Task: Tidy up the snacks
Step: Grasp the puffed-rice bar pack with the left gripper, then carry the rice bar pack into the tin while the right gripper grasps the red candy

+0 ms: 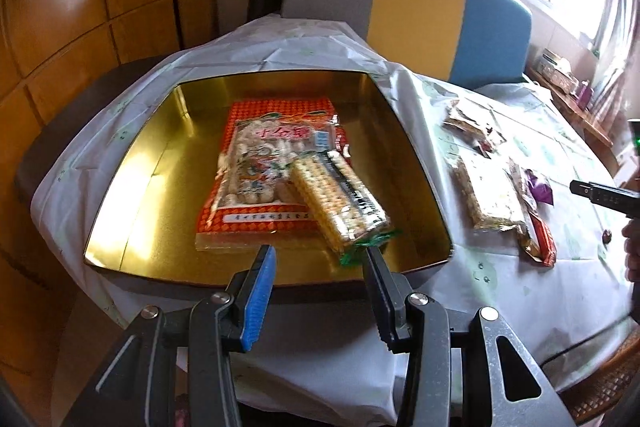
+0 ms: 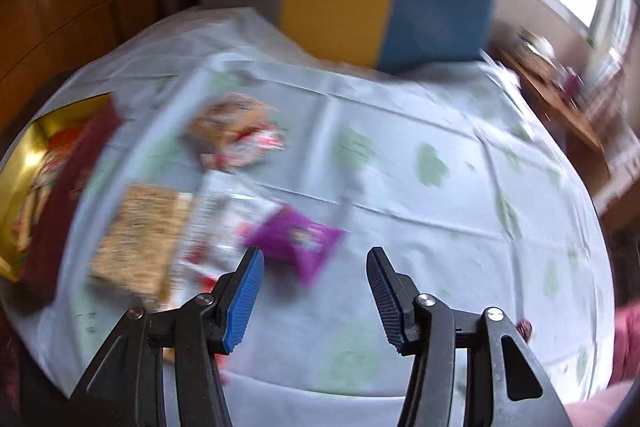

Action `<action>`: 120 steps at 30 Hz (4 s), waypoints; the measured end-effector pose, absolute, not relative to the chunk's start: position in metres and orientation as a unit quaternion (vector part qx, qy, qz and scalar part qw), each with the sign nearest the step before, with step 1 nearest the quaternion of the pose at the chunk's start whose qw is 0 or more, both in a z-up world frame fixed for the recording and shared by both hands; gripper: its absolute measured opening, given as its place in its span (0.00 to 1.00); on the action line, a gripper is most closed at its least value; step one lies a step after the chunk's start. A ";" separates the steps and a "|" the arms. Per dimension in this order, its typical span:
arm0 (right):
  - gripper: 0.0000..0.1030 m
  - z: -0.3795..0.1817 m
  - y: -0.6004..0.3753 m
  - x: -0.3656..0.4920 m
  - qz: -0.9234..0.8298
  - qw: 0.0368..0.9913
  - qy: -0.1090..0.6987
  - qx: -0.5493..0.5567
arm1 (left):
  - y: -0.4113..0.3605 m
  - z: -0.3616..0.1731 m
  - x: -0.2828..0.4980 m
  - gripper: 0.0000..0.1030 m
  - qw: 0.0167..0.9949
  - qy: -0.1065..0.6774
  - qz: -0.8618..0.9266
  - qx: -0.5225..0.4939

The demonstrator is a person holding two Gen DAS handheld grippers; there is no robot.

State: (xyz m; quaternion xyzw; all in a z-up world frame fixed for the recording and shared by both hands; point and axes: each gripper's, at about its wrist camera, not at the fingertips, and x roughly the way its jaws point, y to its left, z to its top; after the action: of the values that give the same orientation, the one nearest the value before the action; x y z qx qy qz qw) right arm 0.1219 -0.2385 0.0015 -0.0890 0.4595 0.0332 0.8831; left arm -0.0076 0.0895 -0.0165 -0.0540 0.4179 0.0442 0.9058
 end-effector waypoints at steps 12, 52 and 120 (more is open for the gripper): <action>0.53 -0.016 -0.293 0.137 -0.009 0.848 0.529 0.038 | 0.037 -0.001 0.002 0.51 0.911 0.412 -0.029 -0.004; 0.53 -0.016 -0.283 0.141 0.029 0.838 0.540 0.072 | -0.078 -0.066 0.167 0.89 0.848 0.523 -0.082 0.015; 0.23 -0.055 -0.205 0.119 0.151 0.778 0.603 -0.091 | 0.033 0.014 0.070 0.71 0.907 0.411 -0.043 -0.088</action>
State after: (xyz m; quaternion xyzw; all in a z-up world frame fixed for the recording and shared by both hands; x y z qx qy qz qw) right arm 0.1188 -0.2047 -0.0554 -0.0910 0.6025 0.1512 0.7783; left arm 0.0699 0.0327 0.0144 -0.0883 0.4106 -0.0427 0.9065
